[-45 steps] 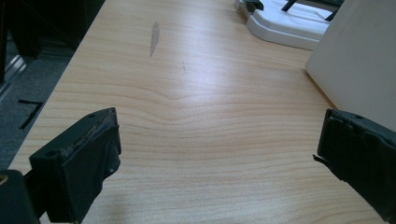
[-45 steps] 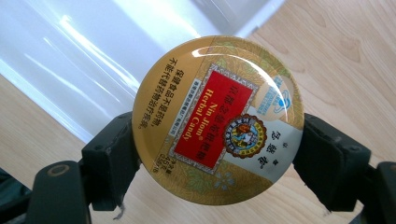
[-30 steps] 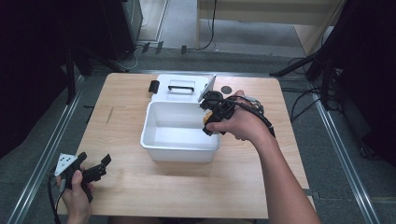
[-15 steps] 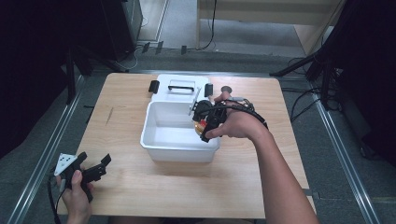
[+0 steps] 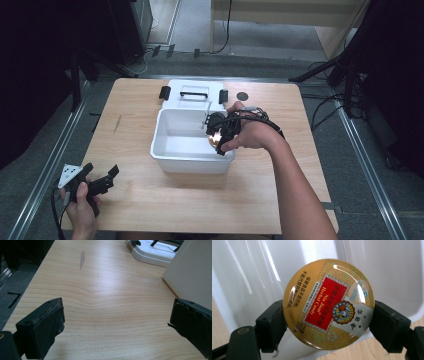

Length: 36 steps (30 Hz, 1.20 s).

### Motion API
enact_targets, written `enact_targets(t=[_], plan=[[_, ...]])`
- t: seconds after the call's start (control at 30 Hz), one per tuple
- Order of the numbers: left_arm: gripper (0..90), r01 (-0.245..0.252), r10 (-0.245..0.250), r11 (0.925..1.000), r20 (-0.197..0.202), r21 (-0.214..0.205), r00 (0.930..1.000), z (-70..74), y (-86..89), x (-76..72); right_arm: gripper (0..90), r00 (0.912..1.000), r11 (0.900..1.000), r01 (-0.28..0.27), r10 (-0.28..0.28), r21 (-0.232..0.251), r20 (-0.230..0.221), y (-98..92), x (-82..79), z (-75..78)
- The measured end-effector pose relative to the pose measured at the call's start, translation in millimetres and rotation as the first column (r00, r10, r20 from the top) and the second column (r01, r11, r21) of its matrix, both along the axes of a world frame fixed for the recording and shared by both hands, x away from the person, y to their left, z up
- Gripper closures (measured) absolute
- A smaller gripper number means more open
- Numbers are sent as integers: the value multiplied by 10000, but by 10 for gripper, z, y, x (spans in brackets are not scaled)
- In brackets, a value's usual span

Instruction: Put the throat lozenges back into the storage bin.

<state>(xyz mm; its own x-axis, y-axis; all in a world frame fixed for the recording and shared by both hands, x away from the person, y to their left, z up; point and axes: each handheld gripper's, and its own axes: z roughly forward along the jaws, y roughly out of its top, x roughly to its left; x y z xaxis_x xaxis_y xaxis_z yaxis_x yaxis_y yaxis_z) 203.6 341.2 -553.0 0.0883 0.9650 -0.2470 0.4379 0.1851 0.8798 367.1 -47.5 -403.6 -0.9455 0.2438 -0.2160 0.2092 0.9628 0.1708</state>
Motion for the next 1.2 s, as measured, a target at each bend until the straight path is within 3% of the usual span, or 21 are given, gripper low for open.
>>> enact_targets(t=[0.57, 1.2], plan=[[3, 32, -32, 10000, -31, -21, 10000, -1, 4, 0, 208, 9982, 9991, -67, 41, -429, -596, 56, 69, -254], [3, 37, -37, 10000, -35, -29, 10000, -1, 4, 1, 203, 9964, 9984, -37, -11, -572, -852, 66, 88, -315]])
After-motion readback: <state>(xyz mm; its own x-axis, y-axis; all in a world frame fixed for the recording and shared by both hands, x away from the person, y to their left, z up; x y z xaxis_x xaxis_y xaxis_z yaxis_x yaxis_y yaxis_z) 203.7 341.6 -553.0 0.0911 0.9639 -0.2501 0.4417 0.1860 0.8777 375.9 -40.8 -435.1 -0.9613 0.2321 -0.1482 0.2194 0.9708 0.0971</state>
